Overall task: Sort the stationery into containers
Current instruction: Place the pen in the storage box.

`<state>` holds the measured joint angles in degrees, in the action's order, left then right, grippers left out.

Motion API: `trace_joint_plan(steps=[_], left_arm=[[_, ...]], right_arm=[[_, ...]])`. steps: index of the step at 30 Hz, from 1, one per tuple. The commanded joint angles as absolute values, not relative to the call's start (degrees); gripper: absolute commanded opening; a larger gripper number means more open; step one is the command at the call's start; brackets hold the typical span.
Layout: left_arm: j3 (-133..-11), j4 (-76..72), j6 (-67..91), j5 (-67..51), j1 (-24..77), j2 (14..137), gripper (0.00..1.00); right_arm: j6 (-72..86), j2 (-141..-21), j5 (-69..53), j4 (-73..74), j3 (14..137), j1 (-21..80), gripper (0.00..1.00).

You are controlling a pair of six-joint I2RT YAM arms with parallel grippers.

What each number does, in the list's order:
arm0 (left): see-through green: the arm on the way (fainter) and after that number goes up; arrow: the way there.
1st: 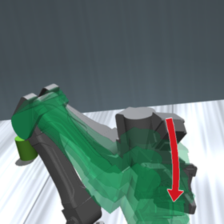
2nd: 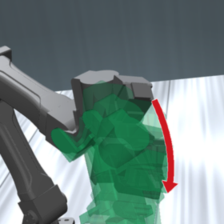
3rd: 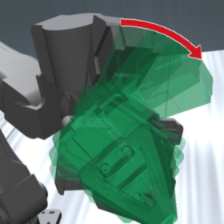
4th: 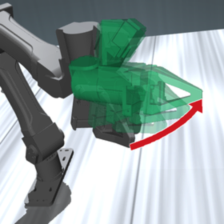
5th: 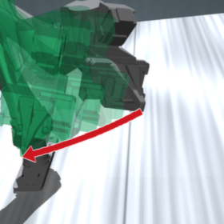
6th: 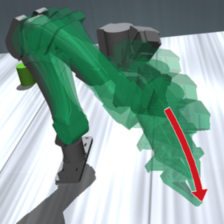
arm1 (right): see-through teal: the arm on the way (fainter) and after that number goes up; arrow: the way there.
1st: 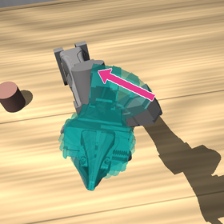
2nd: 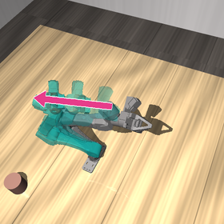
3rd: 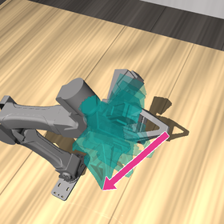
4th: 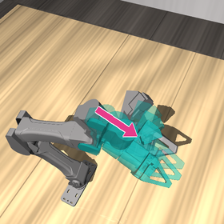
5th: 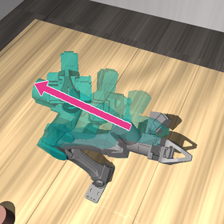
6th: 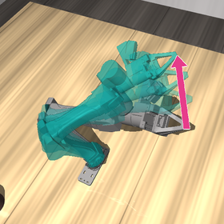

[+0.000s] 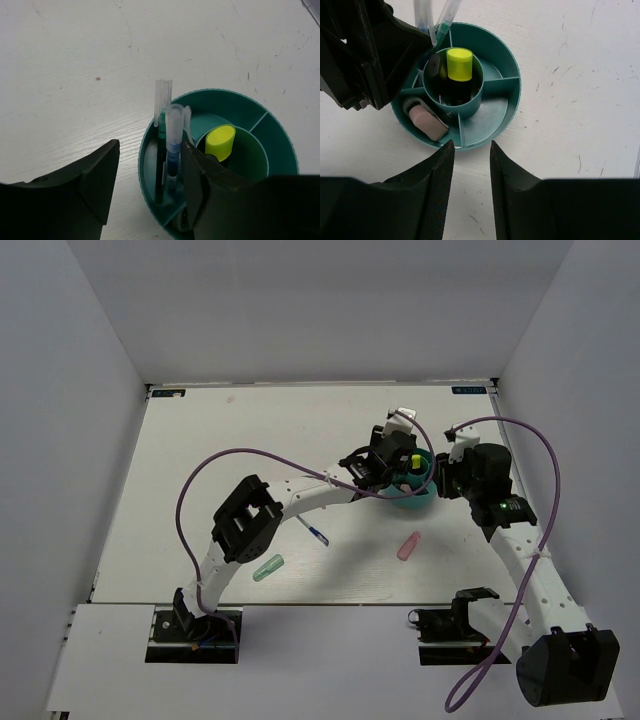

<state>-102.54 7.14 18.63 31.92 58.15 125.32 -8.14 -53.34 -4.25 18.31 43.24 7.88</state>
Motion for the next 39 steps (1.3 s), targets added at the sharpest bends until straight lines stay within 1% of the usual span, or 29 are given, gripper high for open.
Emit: trace_joint_plan(steps=[1,2,5,9,10,12,13,14,16,17,20,24,27,30,36,39], left_arm=[[-102.7,7.5,18.9,31.7,58.4,123.1,0.63],[-102.6,7.5,18.9,31.8,58.5,123.1,0.63],[-102.5,7.5,19.1,31.8,58.4,123.0,0.49],[-102.5,7.2,18.9,31.8,58.5,122.8,0.49],[-102.4,7.2,19.0,31.9,58.4,122.9,0.50],[-102.4,7.3,18.9,31.8,58.4,122.8,0.50],[-102.3,7.3,19.0,31.9,58.4,122.8,0.52],[-102.2,7.3,19.1,31.8,58.4,122.6,0.53],[-101.5,6.9,19.0,31.7,58.4,122.4,0.53],[-101.0,6.5,19.2,31.8,58.4,122.1,0.56],[-99.6,5.7,19.2,31.7,58.4,121.3,0.56],[-98.6,5.4,19.1,31.4,58.2,120.5,0.56],[-98.4,4.9,19.2,31.3,58.2,120.1,0.56],[-97.5,3.7,19.2,31.4,58.1,119.4,0.56],[-96.5,2.6,19.8,30.9,57.7,118.0,0.56],[-96.2,2.4,19.7,30.8,57.7,117.2,0.56]], right_arm=[[-8.7,-52.6,-5.3,18.3,43.4,7.4,0.38],[-8.7,-52.6,-5.2,18.4,43.4,7.4,0.38],[-8.6,-52.6,-5.5,18.3,43.3,7.4,0.38],[-8.5,-52.7,-5.7,18.2,43.4,7.4,0.38],[-8.6,-52.9,-5.7,18.3,43.3,7.5,0.38],[-8.3,-53.3,-5.9,17.7,43.6,7.6,0.35],[-8.0,-53.5,-6.2,17.5,43.9,7.6,0.33],[-7.0,-53.9,-6.6,17.1,44.5,7.6,0.23],[-6.5,-55.7,-8.9,17.3,46.1,7.6,0.15],[-6.3,-56.9,-9.7,17.0,46.6,7.6,0.08],[-6.0,-59.9,-12.3,16.4,48.0,7.6,0.00],[-5.1,-63.5,-14.4,10.8,49.7,7.0,0.00],[-1.9,-66.3,-17.3,7.7,51.1,6.9,0.00],[1.8,-69.1,-17.5,5.3,52.6,6.8,0.00],[4.7,-72.2,-17.2,4.3,54.0,6.1,0.00],[5.4,-71.5,-17.7,3.6,52.5,5.8,0.00]])
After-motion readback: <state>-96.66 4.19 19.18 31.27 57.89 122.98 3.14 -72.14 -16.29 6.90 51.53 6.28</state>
